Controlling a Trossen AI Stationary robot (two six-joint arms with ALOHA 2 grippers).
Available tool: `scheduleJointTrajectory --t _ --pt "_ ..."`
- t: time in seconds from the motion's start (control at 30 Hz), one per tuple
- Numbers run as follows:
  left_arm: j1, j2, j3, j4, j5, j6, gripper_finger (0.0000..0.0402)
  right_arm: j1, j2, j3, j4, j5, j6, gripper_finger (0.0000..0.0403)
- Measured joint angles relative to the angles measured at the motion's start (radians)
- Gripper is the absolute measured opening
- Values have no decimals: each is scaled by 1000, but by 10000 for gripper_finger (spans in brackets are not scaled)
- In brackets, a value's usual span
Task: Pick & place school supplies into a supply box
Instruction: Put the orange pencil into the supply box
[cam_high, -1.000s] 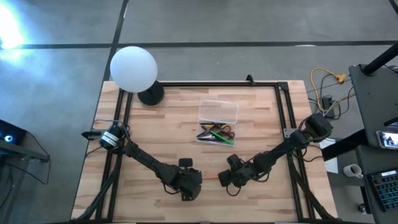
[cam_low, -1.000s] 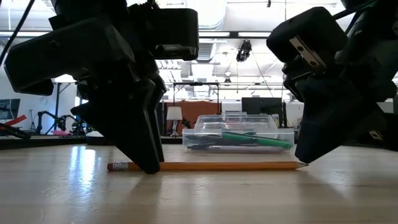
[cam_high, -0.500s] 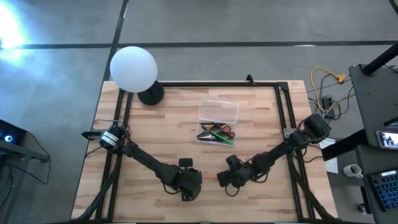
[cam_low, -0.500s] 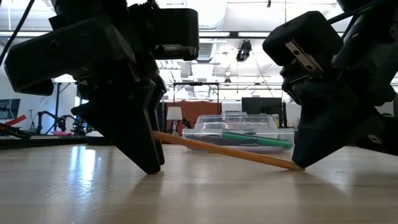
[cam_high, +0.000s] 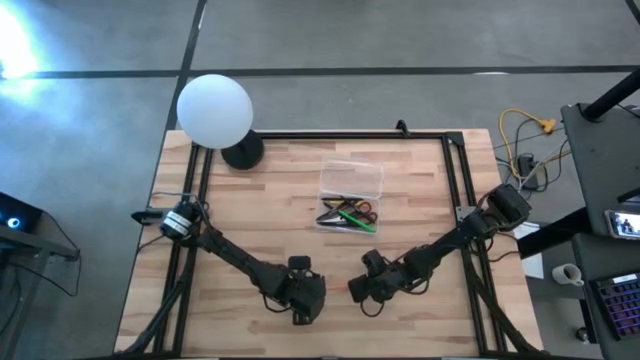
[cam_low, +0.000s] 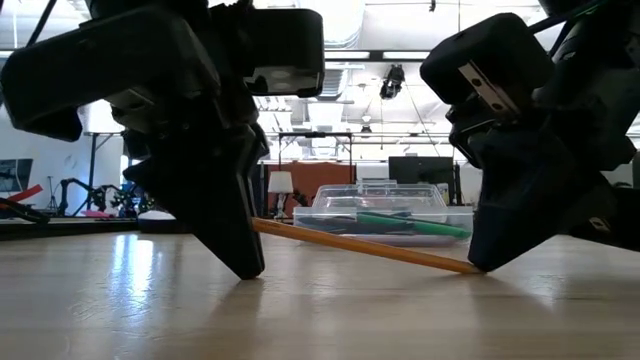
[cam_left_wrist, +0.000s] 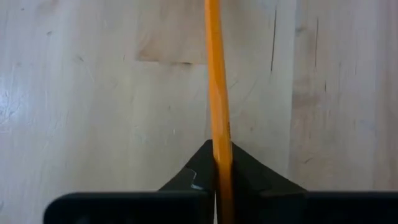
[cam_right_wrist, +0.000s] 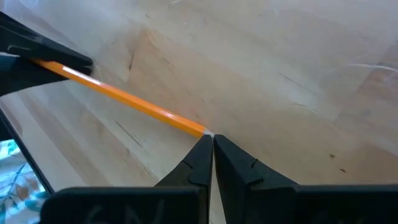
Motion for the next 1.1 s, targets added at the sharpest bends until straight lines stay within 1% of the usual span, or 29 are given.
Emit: scheduleJointTrajectory --t 0.2,0.33,0.4,0.53,0.57,0.63,0.73,0.8,0.9,1.0,1.1 --pt "12 -10 0 -9 20 -4 4 0 -26 0 -35 -3 -53 13" --pt "25 -36 -2 -54 19 -20 3 3 -113 17 -130 9 -119 13" --pt "34 -67 1 -88 14 -26 2 14 -180 30 -227 58 -134 13" --pt "63 -135 22 -140 -17 -24 2 60 -341 62 -460 251 -118 13" --pt "80 -153 30 -147 -26 -15 2 73 -382 68 -518 296 -113 13" --pt "120 -180 46 -167 -43 13 2 86 -455 70 -603 350 -97 13" --pt "207 -193 79 -202 -44 66 2 89 -543 69 -708 378 -90 13" --pt "273 -184 99 -219 -36 116 1 89 -580 69 -751 396 -98 13" --pt "372 -167 135 -223 2 194 1 90 -605 67 -791 405 -101 13" --pt "450 -144 172 -275 19 271 1 90 -611 67 -808 414 -101 13" --pt "509 -116 206 -307 86 322 2 94 -609 67 -806 414 -101 13"
